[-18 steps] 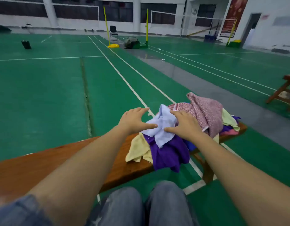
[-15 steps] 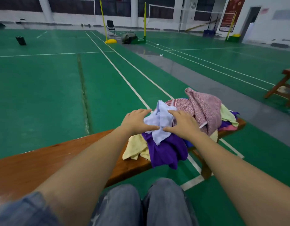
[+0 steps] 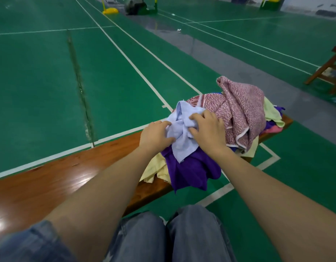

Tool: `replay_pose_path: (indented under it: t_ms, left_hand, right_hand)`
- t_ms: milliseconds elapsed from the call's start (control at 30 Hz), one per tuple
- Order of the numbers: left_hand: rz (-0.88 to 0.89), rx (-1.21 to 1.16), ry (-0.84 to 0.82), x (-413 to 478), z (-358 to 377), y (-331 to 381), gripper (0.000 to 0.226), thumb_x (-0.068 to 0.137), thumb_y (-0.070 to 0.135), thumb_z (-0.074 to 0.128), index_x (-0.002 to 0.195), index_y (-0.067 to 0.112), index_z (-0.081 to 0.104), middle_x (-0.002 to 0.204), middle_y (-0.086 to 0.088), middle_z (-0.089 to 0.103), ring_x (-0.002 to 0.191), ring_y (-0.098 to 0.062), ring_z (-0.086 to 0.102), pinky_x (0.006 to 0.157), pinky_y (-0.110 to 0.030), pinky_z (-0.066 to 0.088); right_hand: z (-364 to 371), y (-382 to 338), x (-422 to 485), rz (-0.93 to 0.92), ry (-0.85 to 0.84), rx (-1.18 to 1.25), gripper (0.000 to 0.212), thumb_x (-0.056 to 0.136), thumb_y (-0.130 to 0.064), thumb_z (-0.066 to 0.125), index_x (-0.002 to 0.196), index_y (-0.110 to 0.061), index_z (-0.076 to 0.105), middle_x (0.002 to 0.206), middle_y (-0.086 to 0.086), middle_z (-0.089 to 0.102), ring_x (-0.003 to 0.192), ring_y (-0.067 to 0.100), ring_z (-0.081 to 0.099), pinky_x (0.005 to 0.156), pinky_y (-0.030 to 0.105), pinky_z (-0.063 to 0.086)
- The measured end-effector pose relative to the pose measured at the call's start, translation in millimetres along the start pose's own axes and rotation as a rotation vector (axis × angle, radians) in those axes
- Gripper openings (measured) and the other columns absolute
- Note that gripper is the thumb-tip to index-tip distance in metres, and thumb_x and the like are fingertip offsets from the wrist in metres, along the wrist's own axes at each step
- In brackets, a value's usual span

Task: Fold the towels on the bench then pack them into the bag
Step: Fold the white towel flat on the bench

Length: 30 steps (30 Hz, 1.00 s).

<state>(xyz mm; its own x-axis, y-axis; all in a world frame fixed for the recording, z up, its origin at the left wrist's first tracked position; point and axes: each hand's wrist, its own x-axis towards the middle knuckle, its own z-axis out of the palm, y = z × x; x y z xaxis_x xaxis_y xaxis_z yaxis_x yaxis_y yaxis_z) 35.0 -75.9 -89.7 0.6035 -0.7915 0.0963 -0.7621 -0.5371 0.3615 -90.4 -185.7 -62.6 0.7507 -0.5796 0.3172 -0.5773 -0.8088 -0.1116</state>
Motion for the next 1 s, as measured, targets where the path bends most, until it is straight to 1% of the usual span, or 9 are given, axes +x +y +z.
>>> replay_pose_path:
  t_ms: [133, 233, 367, 467, 567, 633, 800, 900, 1000]
  left_hand:
    - [-0.007, -0.074, 0.076, 4, -8, -2, 0.016, 0.083, 0.021, 0.056, 0.083, 0.006, 0.061, 0.082, -0.012, 0.062, 0.079, -0.032, 0.057, 0.057, -0.031, 0.035]
    - [-0.032, -0.254, 0.103, -1, -23, -18, 0.008, 0.084, 0.013, 0.052, 0.079, 0.011, 0.047, 0.073, -0.007, 0.052, 0.069, -0.028, 0.046, 0.055, -0.031, 0.029]
    - [-0.036, -0.37, 0.101, -12, -59, -65, 0.013, 0.08, 0.012, 0.056, 0.074, 0.013, 0.045, 0.07, -0.004, 0.049, 0.065, -0.023, 0.042, 0.058, -0.031, 0.034]
    - [-0.056, -0.4, 0.038, -27, -91, -109, 0.019, 0.063, 0.025, 0.061, 0.067, 0.022, 0.043, 0.065, 0.0, 0.048, 0.063, -0.02, 0.042, 0.057, -0.03, 0.034]
    - [-0.103, -0.374, -0.012, -46, -117, -153, 0.035, 0.05, 0.042, 0.062, 0.079, 0.026, 0.051, 0.069, 0.002, 0.048, 0.066, -0.019, 0.044, 0.06, -0.031, 0.036]
    - [-0.15, -0.385, -0.048, -59, -129, -176, 0.055, 0.053, 0.049, 0.079, 0.098, 0.027, 0.054, 0.077, 0.002, 0.05, 0.068, -0.015, 0.046, 0.066, -0.031, 0.04]
    - [-0.224, -0.513, -0.023, -80, -146, -208, 0.066, 0.076, 0.032, 0.076, 0.135, 0.024, 0.046, 0.122, -0.005, 0.05, 0.106, -0.017, 0.051, 0.095, -0.029, 0.042]
    - [-0.215, -0.499, 0.016, -86, -158, -219, 0.067, 0.079, 0.028, 0.074, 0.138, 0.024, 0.043, 0.131, -0.005, 0.042, 0.122, -0.017, 0.041, 0.102, -0.028, 0.035]
    - [-0.193, -0.418, 0.027, -84, -171, -214, 0.048, 0.08, 0.024, 0.074, 0.123, 0.009, 0.058, 0.122, -0.011, 0.049, 0.116, -0.018, 0.042, 0.095, -0.023, 0.031]
  right_hand:
    - [-5, -9, 10, -0.02, 0.088, 0.084, 0.015, 0.094, -0.023, 0.05, 0.098, -0.012, 0.06, 0.108, 0.007, 0.052, 0.1, 0.025, 0.047, 0.083, 0.033, 0.032]
    - [-19, -27, 15, -0.019, 0.093, 0.195, 0.008, 0.096, -0.016, 0.045, 0.088, -0.014, 0.048, 0.096, 0.004, 0.051, 0.086, 0.02, 0.045, 0.078, 0.032, 0.033]
    - [-32, -65, 27, 0.131, 0.008, 0.588, 0.008, 0.098, -0.011, 0.039, 0.093, -0.013, 0.043, 0.08, -0.002, 0.051, 0.075, 0.019, 0.049, 0.07, 0.037, 0.042]
    - [-33, -105, 36, 0.158, -0.023, 0.843, 0.013, 0.095, 0.0, 0.035, 0.095, -0.011, 0.043, 0.081, -0.006, 0.047, 0.076, 0.012, 0.046, 0.073, 0.03, 0.04]
    - [-28, -153, 45, 0.166, -0.085, 0.971, 0.018, 0.092, 0.005, 0.034, 0.097, -0.009, 0.045, 0.089, 0.002, 0.05, 0.085, 0.015, 0.046, 0.064, 0.017, 0.04]
    - [-23, -187, 52, 0.154, -0.167, 1.05, 0.016, 0.092, 0.005, 0.037, 0.096, -0.007, 0.046, 0.082, 0.001, 0.048, 0.083, 0.016, 0.045, 0.057, 0.011, 0.038]
    - [-17, -254, 58, -0.041, -0.364, 1.115, 0.005, 0.092, -0.01, 0.054, 0.095, -0.007, 0.051, 0.076, -0.002, 0.047, 0.073, 0.011, 0.044, 0.052, 0.007, 0.035]
    - [-19, -277, 60, -0.234, -0.411, 1.117, 0.01, 0.085, -0.001, 0.061, 0.093, -0.006, 0.058, 0.075, -0.003, 0.053, 0.072, 0.008, 0.047, 0.057, 0.005, 0.037]
    - [-26, -283, 60, -0.319, -0.408, 1.141, 0.008, 0.085, -0.001, 0.062, 0.089, -0.006, 0.059, 0.075, -0.003, 0.055, 0.072, 0.005, 0.049, 0.062, 0.008, 0.039]
